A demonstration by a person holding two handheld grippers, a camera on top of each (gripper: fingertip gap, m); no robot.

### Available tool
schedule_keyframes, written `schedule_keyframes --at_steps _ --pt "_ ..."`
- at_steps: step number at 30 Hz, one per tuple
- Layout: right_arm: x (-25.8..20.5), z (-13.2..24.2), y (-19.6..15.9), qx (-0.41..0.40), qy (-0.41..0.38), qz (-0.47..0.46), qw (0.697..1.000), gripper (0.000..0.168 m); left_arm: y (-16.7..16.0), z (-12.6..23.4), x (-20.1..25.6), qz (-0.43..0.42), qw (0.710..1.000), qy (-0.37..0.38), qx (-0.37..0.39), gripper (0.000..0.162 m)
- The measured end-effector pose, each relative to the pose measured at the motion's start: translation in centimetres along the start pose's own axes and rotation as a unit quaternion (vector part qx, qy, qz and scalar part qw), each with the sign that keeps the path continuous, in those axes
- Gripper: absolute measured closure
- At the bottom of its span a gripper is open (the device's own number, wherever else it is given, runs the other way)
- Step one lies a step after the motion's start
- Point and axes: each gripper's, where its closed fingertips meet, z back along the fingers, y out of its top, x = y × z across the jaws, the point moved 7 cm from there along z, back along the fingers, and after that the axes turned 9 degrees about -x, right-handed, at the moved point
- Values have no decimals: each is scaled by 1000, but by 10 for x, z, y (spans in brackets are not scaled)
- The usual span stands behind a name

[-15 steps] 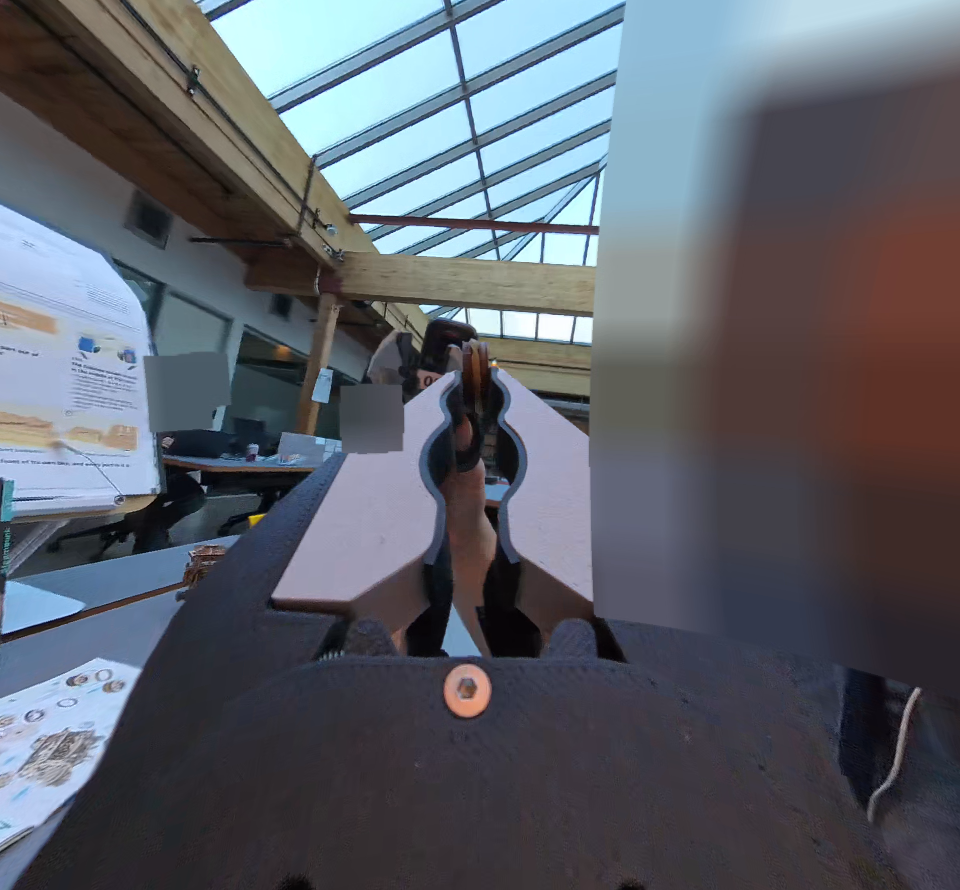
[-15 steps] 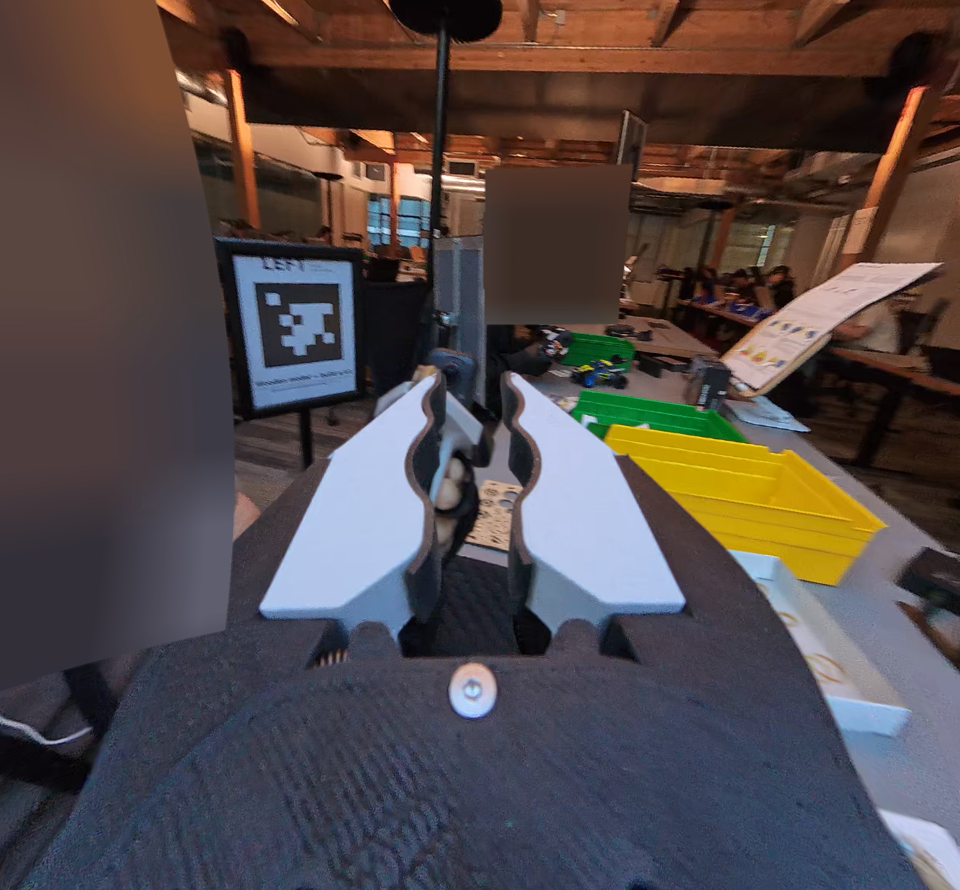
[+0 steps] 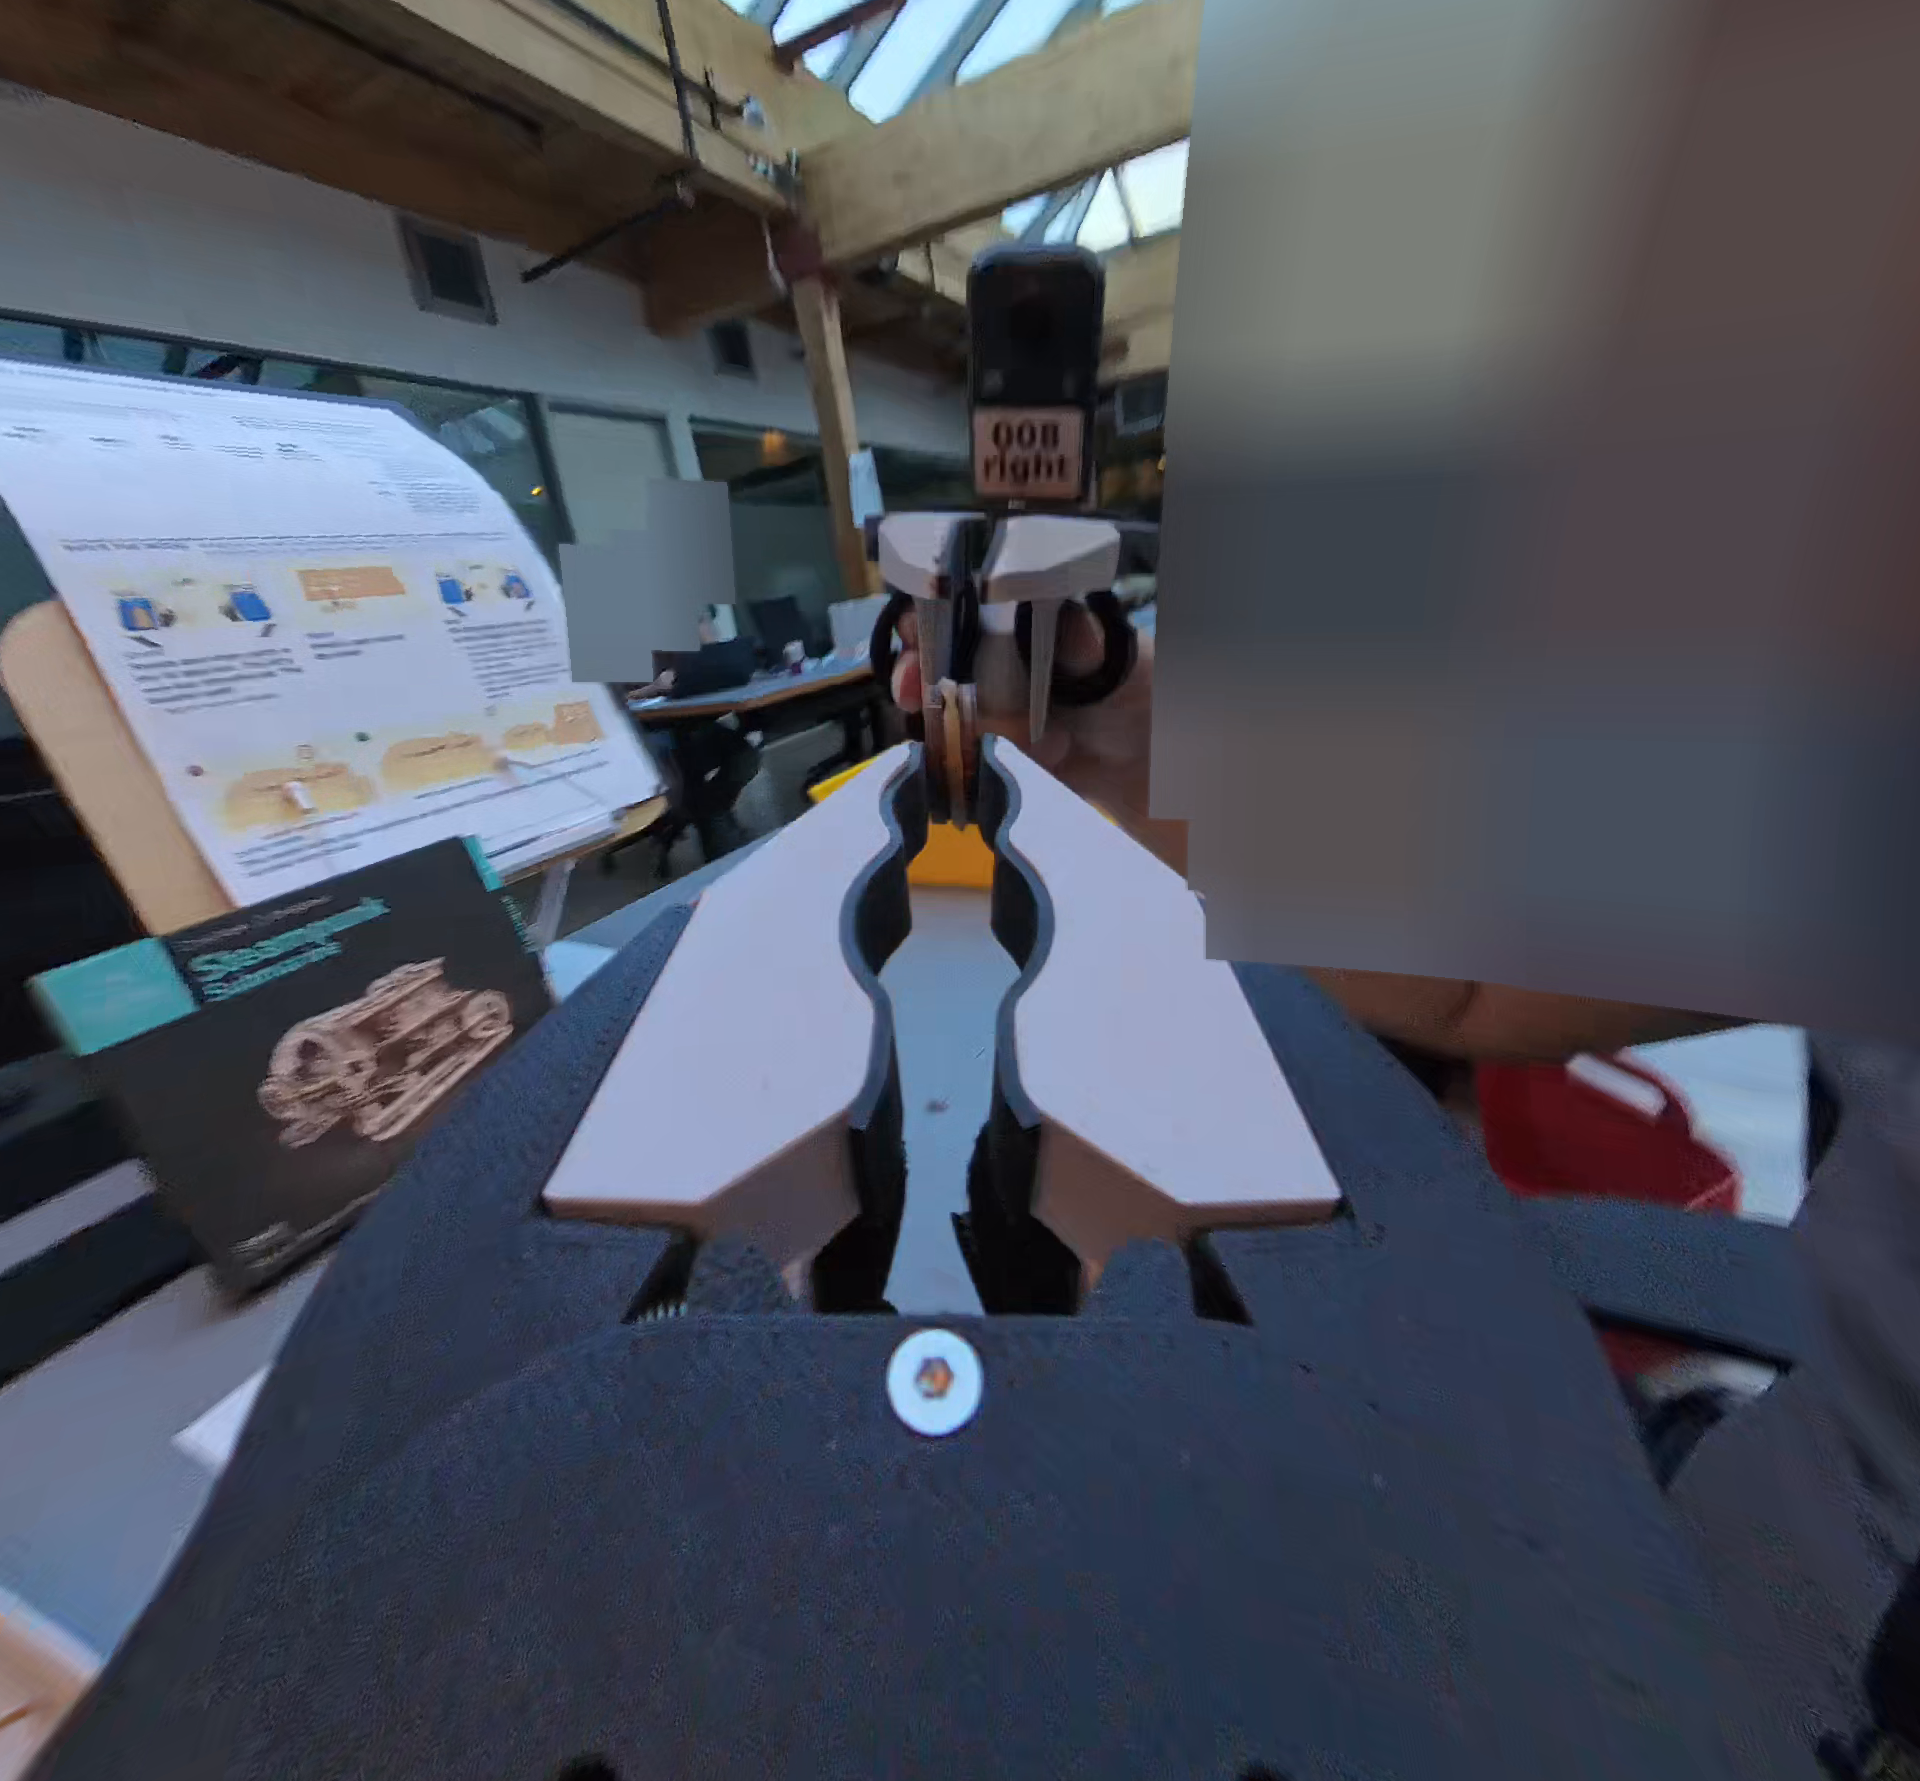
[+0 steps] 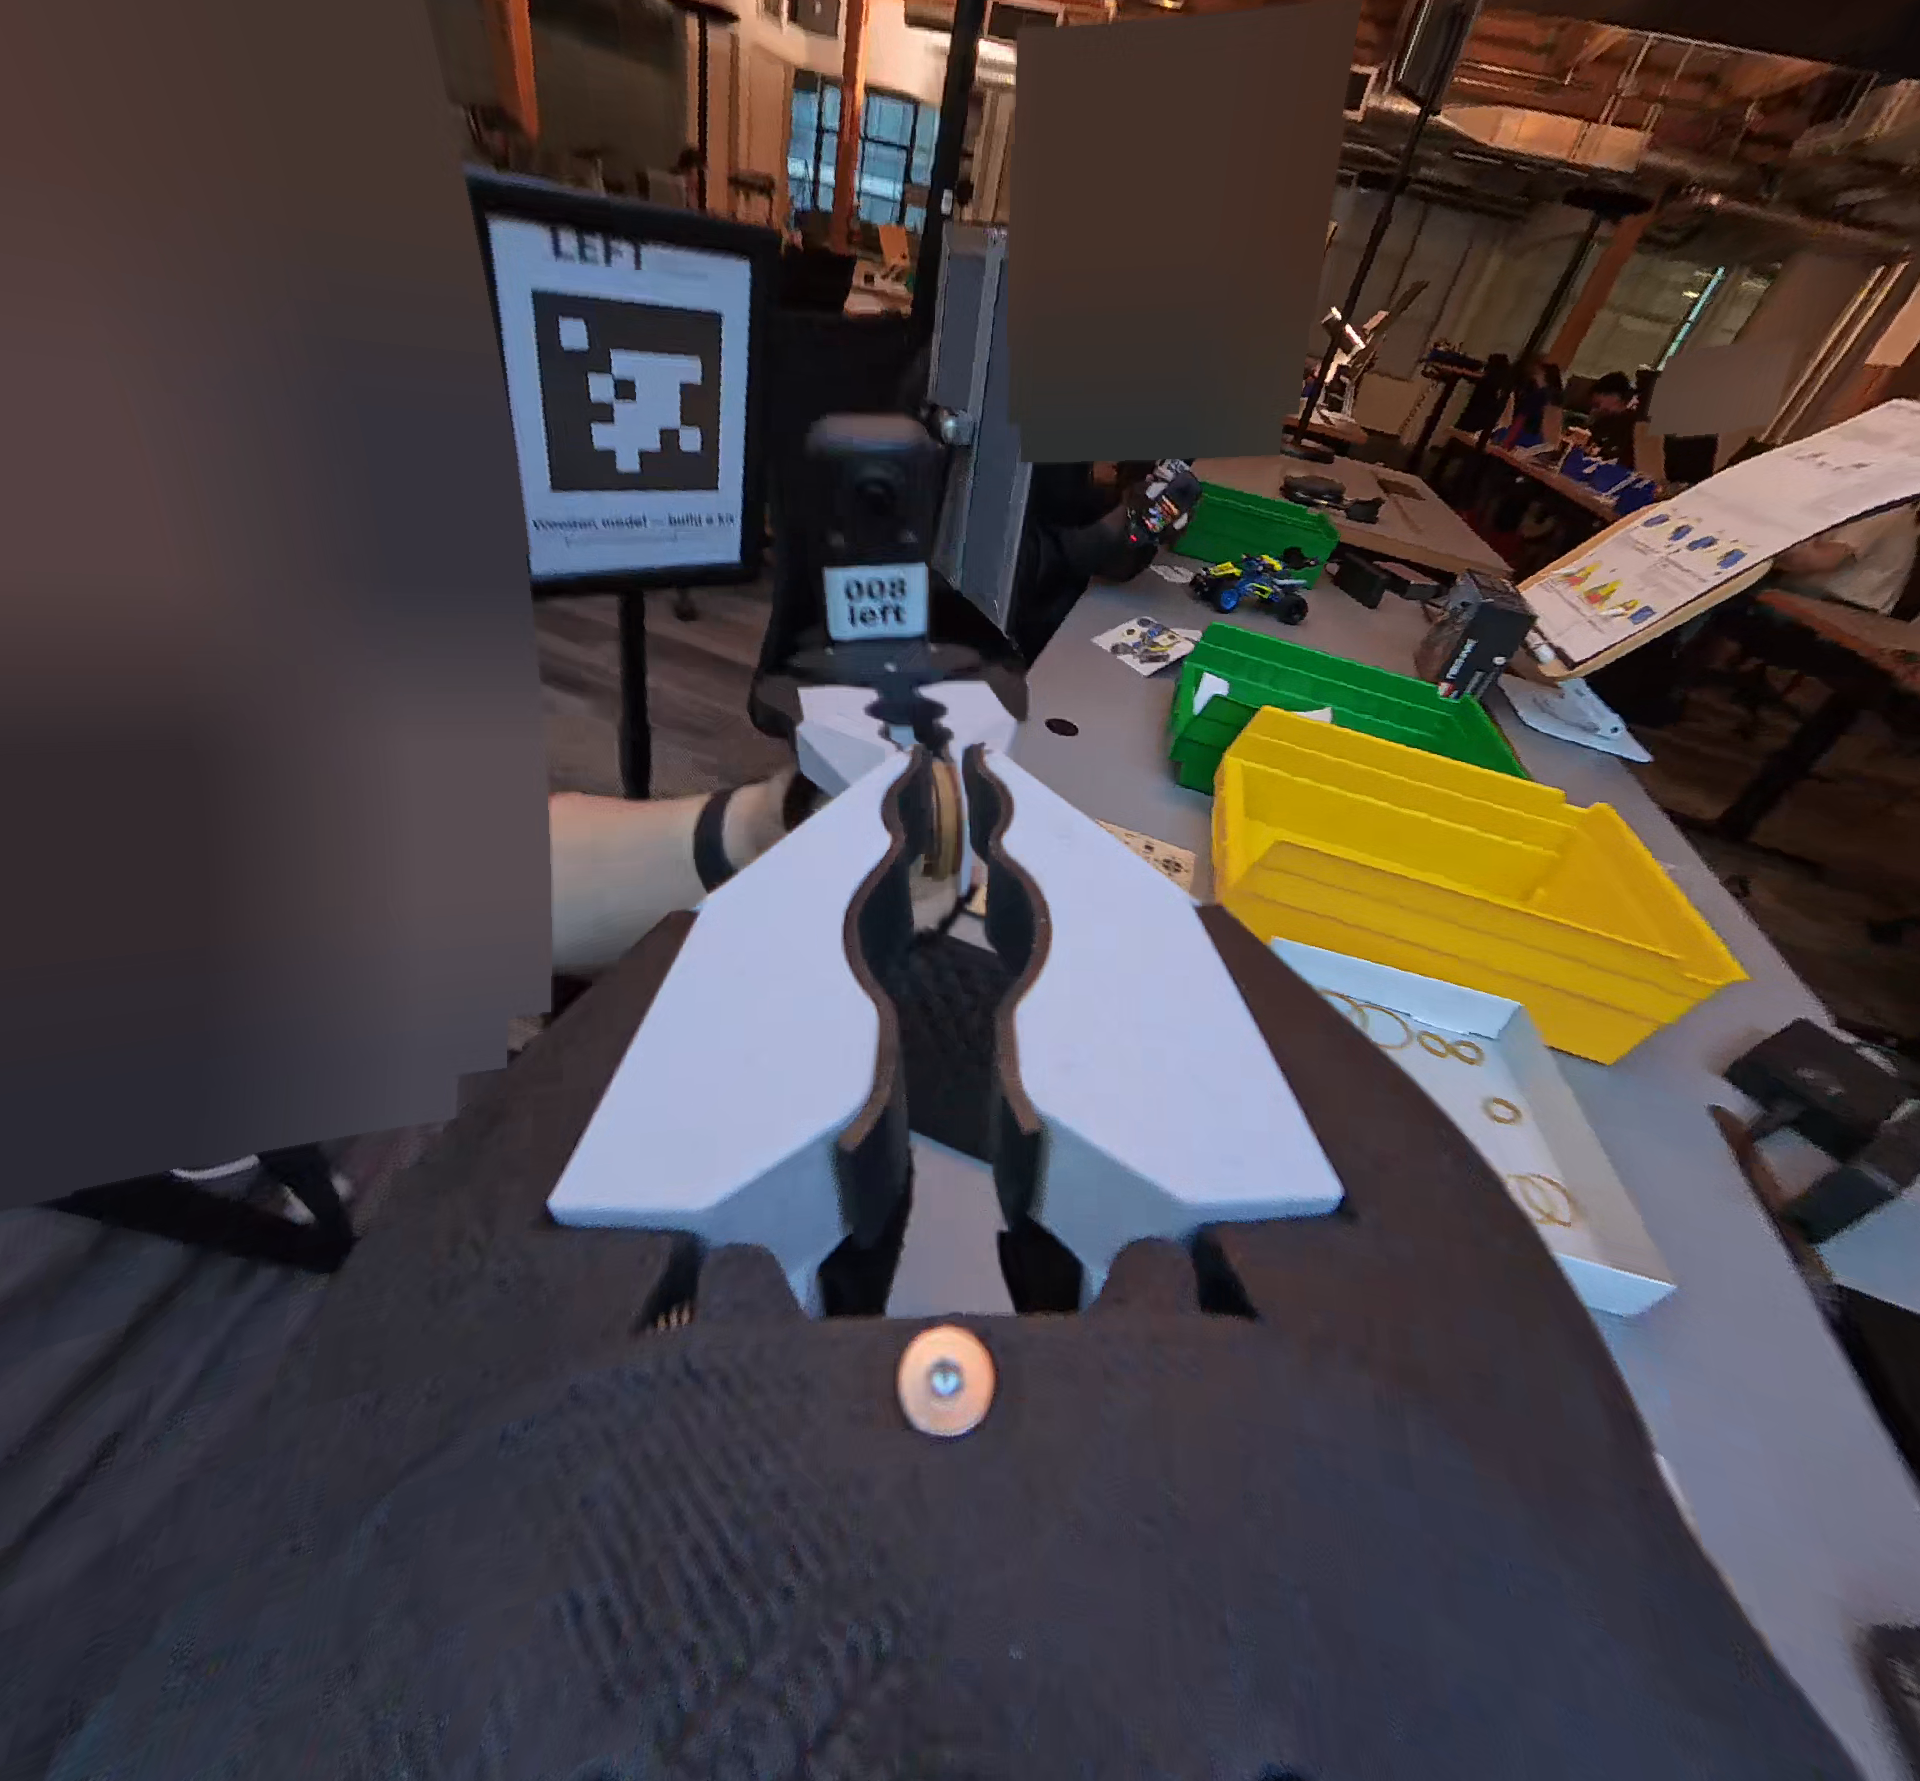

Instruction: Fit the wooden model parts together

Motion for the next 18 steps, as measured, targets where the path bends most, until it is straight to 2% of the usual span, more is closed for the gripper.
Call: schedule_keyframes --at_steps 1,4,9,14,18 --pt "0 1 -3 -20 -11 25 999 163 0 0 2 -43 998 19 -38 156" --pt "-5 -1 -11 -69 -17 95 993 162 -4 -1 9 -152 978 54 -132 156" --pt "-16 -15 -29 -160 -43 223 961 160 -8 1 18 -260 937 80 -221 155" --pt "-23 -28 -33 -184 -60 263 945 159 -10 1 22 -295 914 95 -262 155" --pt "-29 -31 -29 -174 -59 276 943 160 -9 3 24 -287 920 89 -253 155"
